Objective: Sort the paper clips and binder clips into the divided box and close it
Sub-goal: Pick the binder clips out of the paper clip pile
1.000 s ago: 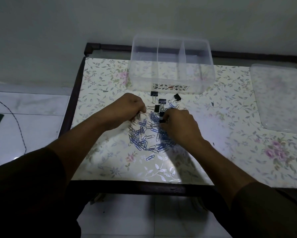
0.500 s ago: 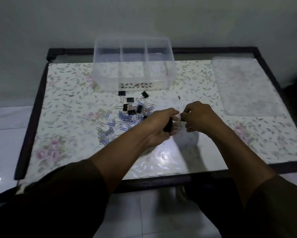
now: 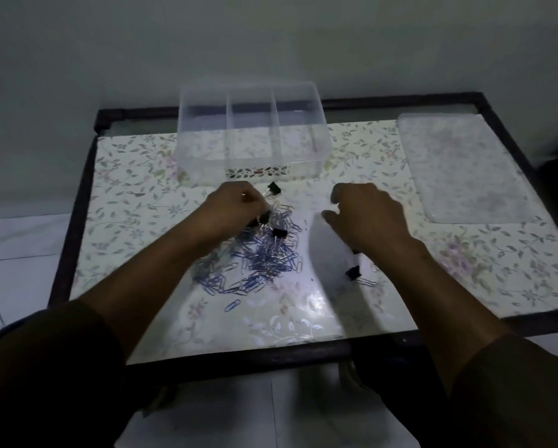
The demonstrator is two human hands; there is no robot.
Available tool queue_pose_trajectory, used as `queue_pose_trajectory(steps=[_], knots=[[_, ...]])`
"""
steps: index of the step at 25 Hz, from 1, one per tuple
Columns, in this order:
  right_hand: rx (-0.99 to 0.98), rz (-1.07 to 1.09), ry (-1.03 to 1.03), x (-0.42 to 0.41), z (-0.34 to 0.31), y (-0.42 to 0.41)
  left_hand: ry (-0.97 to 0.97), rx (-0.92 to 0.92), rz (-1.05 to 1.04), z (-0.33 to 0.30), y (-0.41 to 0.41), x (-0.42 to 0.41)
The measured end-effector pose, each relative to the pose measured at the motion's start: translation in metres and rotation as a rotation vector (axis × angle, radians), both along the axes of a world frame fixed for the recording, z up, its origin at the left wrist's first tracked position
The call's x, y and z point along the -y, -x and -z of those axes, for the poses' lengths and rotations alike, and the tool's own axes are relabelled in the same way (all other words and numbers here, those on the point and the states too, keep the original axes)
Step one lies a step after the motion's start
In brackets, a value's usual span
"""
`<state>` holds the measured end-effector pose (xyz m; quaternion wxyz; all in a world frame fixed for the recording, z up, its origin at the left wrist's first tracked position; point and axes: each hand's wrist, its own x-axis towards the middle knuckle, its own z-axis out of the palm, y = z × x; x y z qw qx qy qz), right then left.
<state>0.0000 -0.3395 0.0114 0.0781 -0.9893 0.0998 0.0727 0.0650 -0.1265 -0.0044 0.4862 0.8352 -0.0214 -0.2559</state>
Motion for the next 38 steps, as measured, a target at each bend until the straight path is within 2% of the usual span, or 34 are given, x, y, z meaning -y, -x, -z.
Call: queue_pose_trajectory(steps=[2, 4, 9, 11, 13, 16, 17, 18, 20, 23, 25, 27, 29, 30, 33, 34, 36, 38], knots=[[-0.080, -0.146, -0.081, -0.027, 0.011, -0.007, -0.278, 0.202, 0.019, 0.007, -0.013, -0.039], [-0.108, -0.216, -0.094, -0.046, 0.018, -0.011, -0.414, 0.281, 0.058, 0.016, -0.026, -0.063], [-0.089, -0.270, -0.091, -0.073, 0.033, -0.019, -0.447, 0.411, 0.310, 0.036, -0.041, -0.069], [-0.086, -0.238, -0.185, -0.071, 0.031, -0.023, -0.469, 0.451, 0.349, 0.040, -0.041, -0.061], [-0.066, -0.103, -0.473, -0.065, 0.028, -0.029, -0.504, 0.471, 0.358, 0.041, -0.040, -0.055], [-0.054, 0.355, -1.154, -0.059, 0.019, -0.036, -0.564, 0.516, 0.397, 0.042, -0.036, -0.052], [-0.038, 0.472, -1.286, -0.059, 0.019, -0.040, -0.565, 0.539, 0.416, 0.043, -0.035, -0.051], [-0.002, 0.529, -1.306, -0.062, 0.020, -0.044, -0.558, 0.565, 0.436, 0.044, -0.033, -0.051], [0.080, 0.427, -1.058, -0.070, 0.026, -0.052, -0.561, 0.607, 0.471, 0.045, -0.032, -0.048], [0.114, -0.028, -0.442, -0.087, 0.045, -0.057, -0.575, 0.630, 0.464, 0.044, -0.033, -0.045], [0.061, -0.182, -0.221, -0.094, 0.057, -0.056, -0.520, 0.610, 0.436, 0.044, -0.032, -0.046], [0.061, -0.185, -0.210, -0.096, 0.060, -0.055, -0.435, 0.548, 0.393, 0.043, -0.032, -0.051], [0.040, -0.145, -0.307, -0.093, 0.054, -0.057, -0.340, 0.444, 0.284, 0.039, -0.035, -0.059], [0.017, -0.091, -0.413, -0.089, 0.049, -0.059, -0.257, 0.360, 0.196, 0.037, -0.037, -0.061], [-0.077, 0.217, -0.913, -0.075, 0.032, -0.059, 0.169, -0.031, -0.117, 0.029, -0.043, -0.059], [-0.087, 0.265, -0.985, -0.071, 0.029, -0.058, 0.248, -0.117, -0.175, 0.028, -0.044, -0.056], [-0.105, 0.178, -0.870, -0.070, 0.022, -0.056, 0.241, -0.137, -0.176, 0.028, -0.043, -0.046], [-0.165, 0.022, -0.706, -0.076, 0.018, -0.053, 0.063, 0.034, -0.115, 0.031, -0.039, -0.039]])
